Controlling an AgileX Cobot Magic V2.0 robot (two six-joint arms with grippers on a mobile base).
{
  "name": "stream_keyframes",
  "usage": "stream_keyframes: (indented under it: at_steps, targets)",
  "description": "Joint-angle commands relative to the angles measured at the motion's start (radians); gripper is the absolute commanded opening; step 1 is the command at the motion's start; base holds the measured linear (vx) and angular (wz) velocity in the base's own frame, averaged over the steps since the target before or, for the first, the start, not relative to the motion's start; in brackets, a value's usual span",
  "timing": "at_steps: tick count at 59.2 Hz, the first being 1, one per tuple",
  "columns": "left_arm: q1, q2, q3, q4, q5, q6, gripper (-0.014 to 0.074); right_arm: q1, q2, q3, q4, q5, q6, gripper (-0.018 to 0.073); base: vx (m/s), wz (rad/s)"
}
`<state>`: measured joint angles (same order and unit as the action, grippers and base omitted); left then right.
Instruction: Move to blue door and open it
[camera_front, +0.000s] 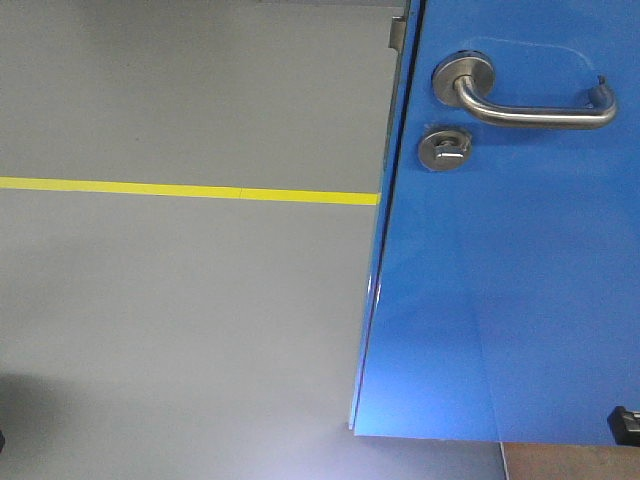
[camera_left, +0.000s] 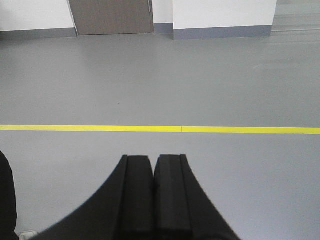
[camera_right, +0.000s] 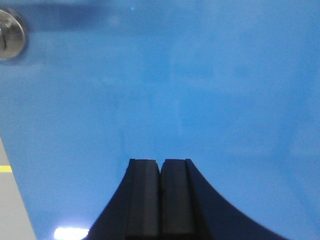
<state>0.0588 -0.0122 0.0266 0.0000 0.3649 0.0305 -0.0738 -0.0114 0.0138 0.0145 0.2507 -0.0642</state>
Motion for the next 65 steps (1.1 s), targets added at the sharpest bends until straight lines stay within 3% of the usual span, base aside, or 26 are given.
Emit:
stream_keyframes:
  at_steps: [1,65]
  targets:
    - [-0.008,-0.015,0.004,0.0,-0.077,-0.003,0.007,0.001,-0.016,0.038,-0.003,-0.216,0.046,0.0003,0.0,0.0]
    - [-0.008,-0.015,0.004,0.0,-0.077,-0.003,0.007,0.001,-0.015,0.035,-0.006,-0.26,0.048,0.0003,0.0,0.0]
